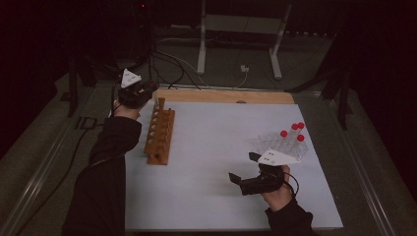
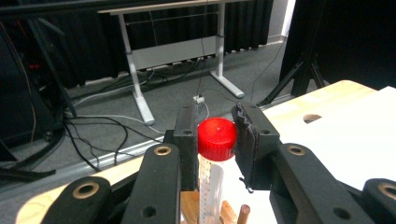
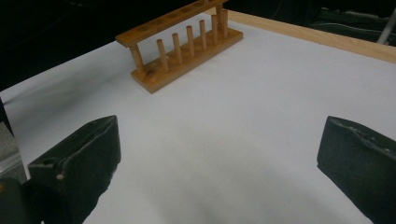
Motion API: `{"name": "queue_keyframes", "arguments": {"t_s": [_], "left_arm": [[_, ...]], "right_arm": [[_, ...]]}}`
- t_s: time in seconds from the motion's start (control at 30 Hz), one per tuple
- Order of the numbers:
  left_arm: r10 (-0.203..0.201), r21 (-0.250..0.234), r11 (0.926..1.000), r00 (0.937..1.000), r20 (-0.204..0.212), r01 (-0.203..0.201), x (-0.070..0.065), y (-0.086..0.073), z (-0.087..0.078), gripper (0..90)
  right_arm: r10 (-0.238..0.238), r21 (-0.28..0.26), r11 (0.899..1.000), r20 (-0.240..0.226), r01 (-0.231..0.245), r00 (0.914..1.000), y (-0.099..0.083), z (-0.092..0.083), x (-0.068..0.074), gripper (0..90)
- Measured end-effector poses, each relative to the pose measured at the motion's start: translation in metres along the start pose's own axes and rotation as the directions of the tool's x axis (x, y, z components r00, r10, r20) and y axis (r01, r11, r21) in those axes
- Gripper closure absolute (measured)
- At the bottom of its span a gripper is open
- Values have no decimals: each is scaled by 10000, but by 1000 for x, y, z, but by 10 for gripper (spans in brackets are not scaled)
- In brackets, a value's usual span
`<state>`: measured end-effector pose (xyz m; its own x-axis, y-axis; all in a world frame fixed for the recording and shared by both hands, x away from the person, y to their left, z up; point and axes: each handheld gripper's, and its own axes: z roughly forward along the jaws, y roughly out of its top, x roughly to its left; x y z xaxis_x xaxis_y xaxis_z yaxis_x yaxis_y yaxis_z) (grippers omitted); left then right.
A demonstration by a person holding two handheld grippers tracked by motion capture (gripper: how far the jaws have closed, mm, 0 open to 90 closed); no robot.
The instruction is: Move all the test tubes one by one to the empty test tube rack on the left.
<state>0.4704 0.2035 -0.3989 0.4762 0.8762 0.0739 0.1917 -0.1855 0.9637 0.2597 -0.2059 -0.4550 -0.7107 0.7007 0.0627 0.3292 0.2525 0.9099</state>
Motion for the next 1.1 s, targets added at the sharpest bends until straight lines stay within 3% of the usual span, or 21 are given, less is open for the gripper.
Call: {"name": "queue_keyframes", "arguments": {"t_s": [0.43, 0.73, 1.1], "left_arm": [[-96, 689, 9976, 10000, 12, 95, -3, -26, 15, 724], [-162, 919, 9956, 9999, -48, 166, -3, -38, 18, 723], [118, 1342, 9909, 9999, -94, -105, -5, -40, 22, 721]], "right_arm": [[28, 35, 10000, -37, -28, 10000, -1, 1, 0, 0], [61, 45, 10000, -80, -61, 9999, -1, 2, 0, 0], [68, 55, 10000, -87, -68, 9999, -1, 2, 0, 0]]}}
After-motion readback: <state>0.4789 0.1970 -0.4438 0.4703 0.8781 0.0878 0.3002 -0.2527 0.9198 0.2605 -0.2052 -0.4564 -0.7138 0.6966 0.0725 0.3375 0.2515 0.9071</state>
